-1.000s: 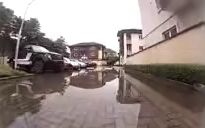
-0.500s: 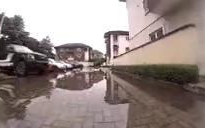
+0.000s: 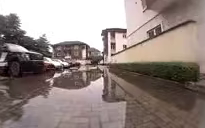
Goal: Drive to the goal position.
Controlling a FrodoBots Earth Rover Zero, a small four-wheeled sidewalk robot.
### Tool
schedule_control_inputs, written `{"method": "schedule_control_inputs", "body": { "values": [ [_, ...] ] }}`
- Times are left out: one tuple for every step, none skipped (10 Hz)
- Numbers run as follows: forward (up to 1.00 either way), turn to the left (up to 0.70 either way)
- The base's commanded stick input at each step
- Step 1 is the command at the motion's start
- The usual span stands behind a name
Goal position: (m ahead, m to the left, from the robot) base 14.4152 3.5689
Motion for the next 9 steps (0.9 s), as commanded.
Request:
{"method": "schedule_control_inputs", "body": {
  "values": [
    [0.50,0.00],
    [0.50,0.00],
    [0.50,0.00],
    [0.50,0.00],
    [0.50,0.00],
    [0.50,0.00],
    [0.50,0.00],
    [0.50,0.00],
    [0.50,0.00]
  ]
}}
